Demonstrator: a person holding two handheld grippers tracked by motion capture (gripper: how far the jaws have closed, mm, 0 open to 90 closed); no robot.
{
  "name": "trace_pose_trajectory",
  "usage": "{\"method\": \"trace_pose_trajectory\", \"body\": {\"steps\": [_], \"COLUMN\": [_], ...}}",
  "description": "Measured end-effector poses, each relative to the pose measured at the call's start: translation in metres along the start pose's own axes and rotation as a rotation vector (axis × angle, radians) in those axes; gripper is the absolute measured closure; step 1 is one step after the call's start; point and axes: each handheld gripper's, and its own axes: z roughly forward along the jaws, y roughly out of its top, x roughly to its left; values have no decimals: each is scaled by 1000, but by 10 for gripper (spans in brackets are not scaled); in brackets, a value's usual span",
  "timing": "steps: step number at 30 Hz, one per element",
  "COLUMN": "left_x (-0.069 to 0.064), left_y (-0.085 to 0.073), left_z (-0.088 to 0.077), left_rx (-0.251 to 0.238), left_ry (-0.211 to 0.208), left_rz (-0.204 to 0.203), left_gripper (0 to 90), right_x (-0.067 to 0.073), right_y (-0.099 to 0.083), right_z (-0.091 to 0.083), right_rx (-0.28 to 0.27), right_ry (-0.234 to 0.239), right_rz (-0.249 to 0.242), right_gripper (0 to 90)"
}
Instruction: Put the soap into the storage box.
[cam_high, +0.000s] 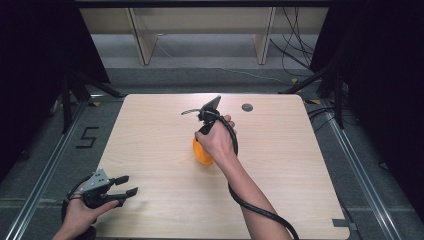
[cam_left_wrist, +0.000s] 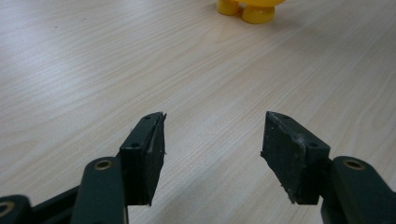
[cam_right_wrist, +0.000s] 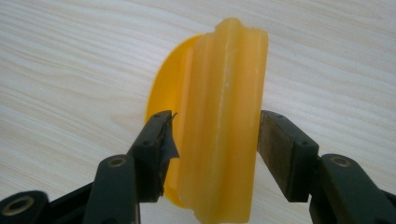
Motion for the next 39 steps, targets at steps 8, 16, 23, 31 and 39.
{"method": "trace_pose_trajectory", "body": {"steps": [8, 16, 23, 31, 39], "left_x": [0, -1, 0, 1, 0], "left_y": [0, -1, 0, 0, 0], "left_z": [0, 0, 0, 0, 0], "left_rx": [-1, -6, -3, 2, -5], "left_ry": [-4, -9, 2, 15, 26], "left_rz": [0, -29, 5, 5, 0], "left_gripper": [387, 387, 387, 388, 388], "right_x": [1, -7, -26, -73, -116], "right_y": [0, -15, -68, -149, -228], "right_z": [-3, -18, -41, -36, -12], "right_rx": [-16, -68, -74, -192, -363], "right_ry": [-15, -4, 50, 161, 153], "right_rz": [1, -53, -79, -182, -208], "right_gripper": [464, 467, 510, 556, 568]}}
